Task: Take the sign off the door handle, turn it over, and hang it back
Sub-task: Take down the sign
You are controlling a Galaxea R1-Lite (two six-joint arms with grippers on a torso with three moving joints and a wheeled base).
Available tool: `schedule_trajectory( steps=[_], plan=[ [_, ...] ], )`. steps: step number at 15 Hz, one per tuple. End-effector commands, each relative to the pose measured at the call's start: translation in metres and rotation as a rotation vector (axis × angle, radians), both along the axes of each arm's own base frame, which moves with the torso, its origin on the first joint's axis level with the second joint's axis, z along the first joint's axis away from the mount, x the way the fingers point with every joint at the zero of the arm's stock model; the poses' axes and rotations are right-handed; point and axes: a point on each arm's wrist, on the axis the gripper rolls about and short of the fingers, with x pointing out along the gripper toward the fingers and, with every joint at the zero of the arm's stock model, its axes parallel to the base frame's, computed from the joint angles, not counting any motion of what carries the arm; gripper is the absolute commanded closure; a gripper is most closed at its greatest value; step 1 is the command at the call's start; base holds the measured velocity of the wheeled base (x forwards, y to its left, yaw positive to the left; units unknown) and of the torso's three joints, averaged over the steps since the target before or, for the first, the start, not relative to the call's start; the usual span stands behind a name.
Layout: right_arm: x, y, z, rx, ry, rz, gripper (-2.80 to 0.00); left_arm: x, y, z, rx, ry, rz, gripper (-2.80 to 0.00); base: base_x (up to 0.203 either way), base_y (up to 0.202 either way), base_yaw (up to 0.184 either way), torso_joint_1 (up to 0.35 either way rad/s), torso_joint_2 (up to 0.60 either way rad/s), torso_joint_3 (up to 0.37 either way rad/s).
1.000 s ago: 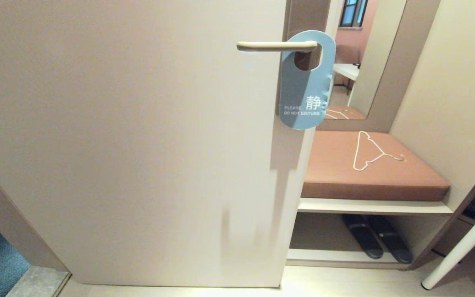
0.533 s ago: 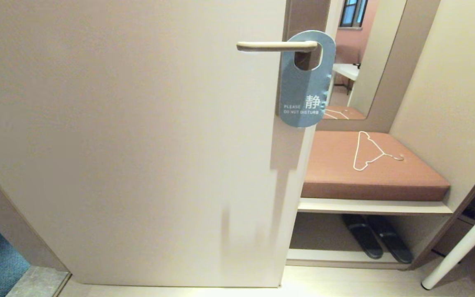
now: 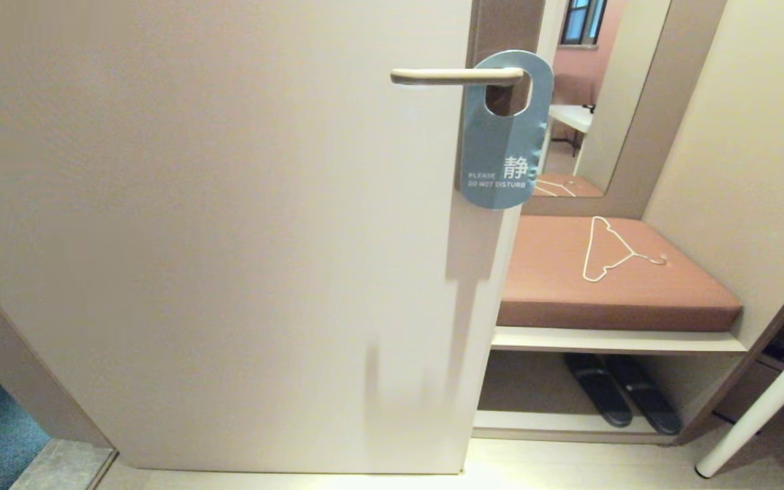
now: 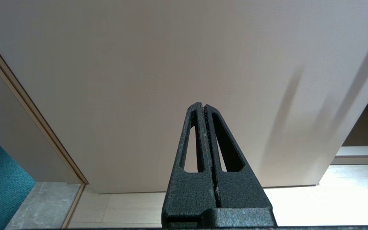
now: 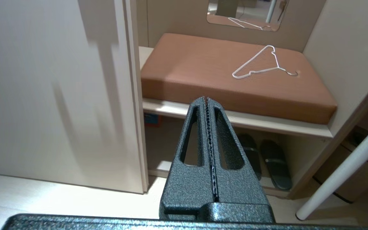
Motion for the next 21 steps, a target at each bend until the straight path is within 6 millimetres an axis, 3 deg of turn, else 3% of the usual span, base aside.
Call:
schedule_trajectory(
  steps=[1,6,8,11,15,21],
  plan=[
    [0.034,0.0,0.019,0.003,0.118,0.003,0.0,0.0,0.0,0.0,0.0,0.001,0.002,0.0,0.0,0.0,0.0,0.0,0.0,0.0],
    [0.132,0.001,0.097,0.012,0.117,0.007,0.0,0.0,0.0,0.0,0.0,0.001,0.0,0.0,0.0,0.0,0.0,0.0,0.0,0.0],
    [0.166,0.002,0.114,0.016,0.117,0.023,0.0,0.0,0.0,0.0,0.0,0.001,0.002,0.0,0.0,0.0,0.0,0.0,0.0,0.0],
    [0.217,0.003,0.126,0.021,0.127,0.1,0.0,0.0,0.0,0.0,0.0,0.001,0.002,0.0,0.0,0.0,0.0,0.0,0.0,0.0],
    [0.275,0.004,0.136,0.023,0.092,0.332,0.0,0.0,0.0,0.0,0.0,0.001,0.0,0.0,0.0,0.0,0.0,0.0,0.0,0.0],
    [0.316,0.009,0.135,-0.006,0.028,0.843,0.0,0.0,0.0,0.0,0.0,0.001,0.001,0.0,0.0,0.0,0.0,0.0,0.0,0.0]
  ],
)
